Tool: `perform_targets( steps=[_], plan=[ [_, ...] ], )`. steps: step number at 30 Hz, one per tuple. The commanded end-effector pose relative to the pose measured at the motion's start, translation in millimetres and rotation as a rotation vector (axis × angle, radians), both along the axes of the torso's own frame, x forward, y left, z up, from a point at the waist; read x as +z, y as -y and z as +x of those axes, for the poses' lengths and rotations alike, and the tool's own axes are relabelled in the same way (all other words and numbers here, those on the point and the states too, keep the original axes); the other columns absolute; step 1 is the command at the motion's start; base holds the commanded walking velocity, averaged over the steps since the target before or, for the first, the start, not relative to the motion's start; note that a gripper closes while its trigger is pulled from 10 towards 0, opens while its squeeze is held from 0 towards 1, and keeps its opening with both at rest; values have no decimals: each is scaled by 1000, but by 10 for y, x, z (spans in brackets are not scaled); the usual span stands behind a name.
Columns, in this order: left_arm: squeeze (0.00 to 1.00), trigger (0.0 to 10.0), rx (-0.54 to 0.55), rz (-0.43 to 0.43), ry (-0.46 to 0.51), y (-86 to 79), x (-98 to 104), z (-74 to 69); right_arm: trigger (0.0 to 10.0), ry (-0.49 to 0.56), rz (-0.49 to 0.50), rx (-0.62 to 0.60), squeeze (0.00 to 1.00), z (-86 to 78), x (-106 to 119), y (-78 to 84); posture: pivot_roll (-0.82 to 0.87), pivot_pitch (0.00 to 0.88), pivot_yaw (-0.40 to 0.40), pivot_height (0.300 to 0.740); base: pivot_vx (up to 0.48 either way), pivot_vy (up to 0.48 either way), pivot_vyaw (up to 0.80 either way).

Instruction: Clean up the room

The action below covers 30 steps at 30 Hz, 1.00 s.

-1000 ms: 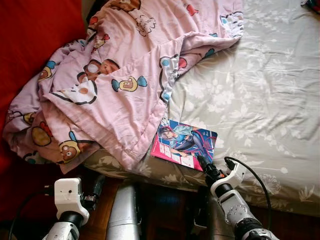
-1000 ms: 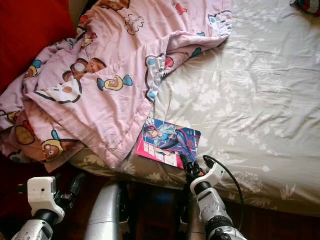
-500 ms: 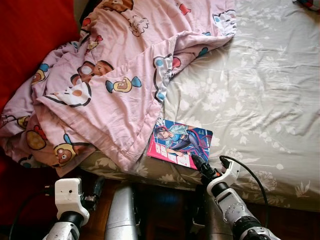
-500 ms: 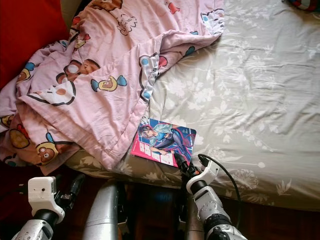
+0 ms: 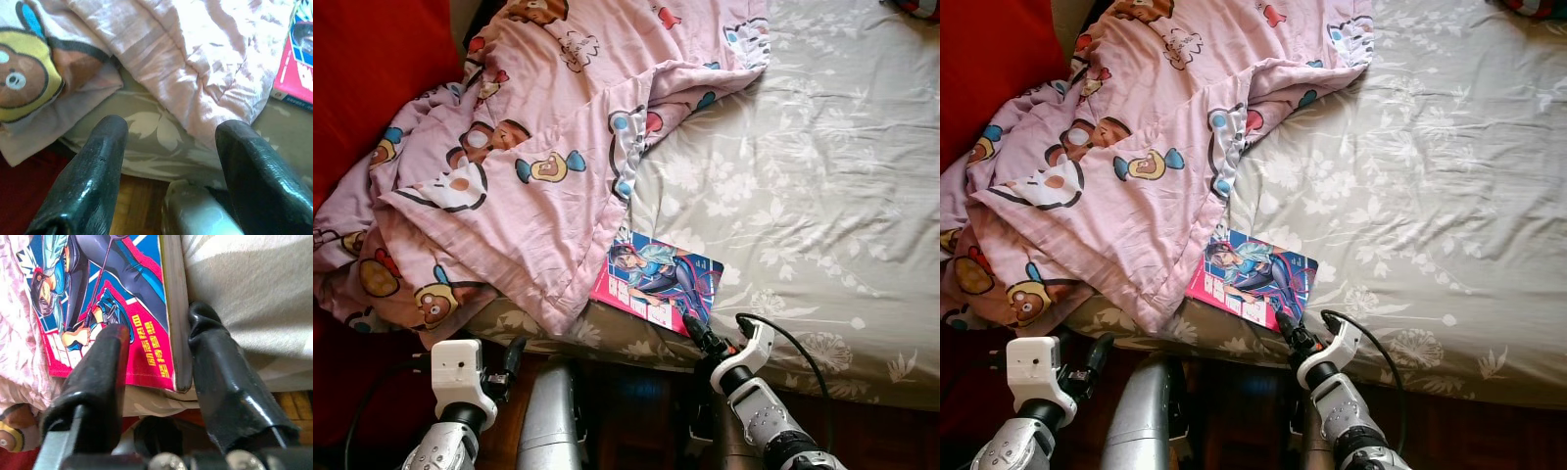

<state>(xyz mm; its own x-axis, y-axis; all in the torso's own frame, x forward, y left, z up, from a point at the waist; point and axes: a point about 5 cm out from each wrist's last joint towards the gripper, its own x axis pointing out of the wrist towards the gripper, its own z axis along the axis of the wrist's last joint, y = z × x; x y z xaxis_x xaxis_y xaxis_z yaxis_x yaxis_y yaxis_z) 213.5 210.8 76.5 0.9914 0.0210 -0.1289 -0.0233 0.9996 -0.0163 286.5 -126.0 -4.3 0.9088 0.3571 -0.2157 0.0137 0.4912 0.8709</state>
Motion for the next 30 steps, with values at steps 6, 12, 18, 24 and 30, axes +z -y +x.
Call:
perform_targets(
  steps=[6, 12, 18, 24, 30],
  plan=[
    [0, 10000, 17, 10, -37, -57, -114, 20, 0, -34, 80, -43, 0, -111, -94, -60, 188, 332, 46, 602, 0, 0, 0],
    [0, 10000, 11, 16, -16, -43, -121, 167, 0, 32, 117, -85, 0, -14, 10, 7, 167, 278, 36, 602, 0, 0, 0],
    [0, 10000, 12, 14, 7, -27, -129, 330, 0, 93, 115, -144, 0, 75, 108, 135, 136, 228, 22, 602, 0, 0, 0],
    [0, 10000, 20, 9, 26, -5, -140, 423, 0, 234, 49, -201, 0, 197, 320, 322, 78, 181, 11, 602, 0, 0, 0],
    [0, 10000, 12, -5, 50, 55, -140, 504, 0, 383, -104, -282, 0, 240, 625, 490, 40, 143, -7, 602, 0, 0, 0]
  ],
)
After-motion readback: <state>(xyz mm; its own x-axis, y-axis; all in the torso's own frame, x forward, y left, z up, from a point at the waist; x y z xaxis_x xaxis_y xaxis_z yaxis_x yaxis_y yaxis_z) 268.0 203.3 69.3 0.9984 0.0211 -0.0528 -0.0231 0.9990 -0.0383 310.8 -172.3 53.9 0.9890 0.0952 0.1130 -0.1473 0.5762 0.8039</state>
